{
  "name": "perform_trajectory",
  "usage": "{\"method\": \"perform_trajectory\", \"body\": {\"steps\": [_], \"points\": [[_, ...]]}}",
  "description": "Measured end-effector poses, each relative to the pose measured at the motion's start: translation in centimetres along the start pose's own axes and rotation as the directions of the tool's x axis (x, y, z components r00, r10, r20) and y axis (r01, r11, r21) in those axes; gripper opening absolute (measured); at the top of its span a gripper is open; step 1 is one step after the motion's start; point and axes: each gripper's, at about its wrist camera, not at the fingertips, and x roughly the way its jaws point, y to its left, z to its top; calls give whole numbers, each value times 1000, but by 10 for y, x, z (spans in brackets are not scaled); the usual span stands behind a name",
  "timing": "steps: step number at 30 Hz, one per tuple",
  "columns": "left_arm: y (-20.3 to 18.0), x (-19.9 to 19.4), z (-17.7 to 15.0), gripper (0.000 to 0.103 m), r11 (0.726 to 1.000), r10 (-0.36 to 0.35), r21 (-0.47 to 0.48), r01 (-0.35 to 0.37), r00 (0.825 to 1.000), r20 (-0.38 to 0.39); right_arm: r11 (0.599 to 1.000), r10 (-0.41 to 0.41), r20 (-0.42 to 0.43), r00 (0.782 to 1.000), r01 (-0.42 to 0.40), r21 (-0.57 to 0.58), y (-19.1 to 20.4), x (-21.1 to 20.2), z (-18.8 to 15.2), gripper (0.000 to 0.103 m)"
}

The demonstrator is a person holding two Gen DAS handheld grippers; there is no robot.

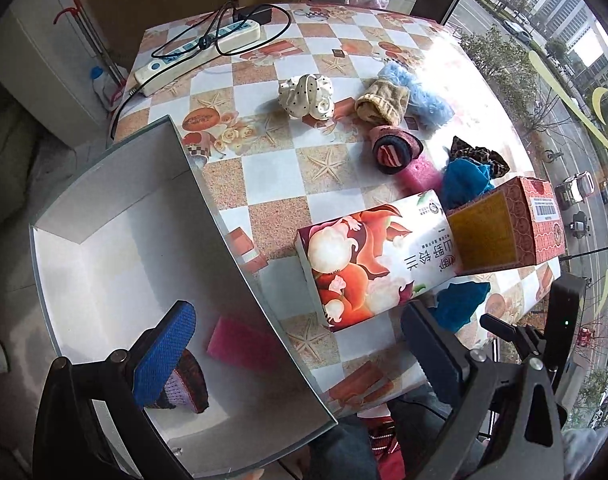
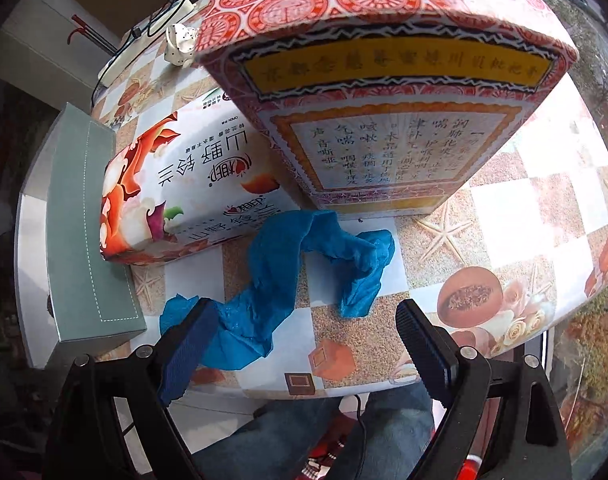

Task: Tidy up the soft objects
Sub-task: 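Grasp the blue plastic glove with the right tool, then grasp the pink-and-navy sock with the left tool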

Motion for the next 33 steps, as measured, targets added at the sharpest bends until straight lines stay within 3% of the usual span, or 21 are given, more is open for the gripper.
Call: {"method": "perform_trajectory", "body": {"steps": [7,9,11,14,18,24,27,29,30,33], "points": [[-15,21,26,103,999,-34,0,34,999,-42,998,-45,44,998,42,48,-3,26,-4,91],[-26,25,37,103,998,-56,21,57,997,-46,997,-65,70,995,63,38,-4,23,-2,85],[-39,30,52,103,996,-75,42,76,996,-42,997,-79,76,994,79,6,-2,21,-2,43],[-57,41,78,103,993,-100,61,102,994,-36,1000,-20,50,999,21,-16,-5,17,-5,17],[-79,72,115,103,989,-122,74,126,991,-55,1000,-17,52,999,18,-18,-25,-2,-10,16],[-107,132,146,102,990,-41,126,58,990,-134,997,-57,32,998,55,59,-74,-32,-14,16],[-112,153,150,90,991,-23,128,48,981,-193,992,-64,23,998,61,106,-97,-45,-16,16],[-111,165,151,75,993,10,118,18,974,-227,990,-66,17,998,63,125,-105,-50,-16,16],[-109,168,152,69,994,-22,98,46,972,-236,989,-69,16,997,67,128,-108,-52,-15,16],[-108,159,154,31,993,-76,70,92,977,-200,989,-76,21,997,72,131,-118,-62,-13,16]]}}
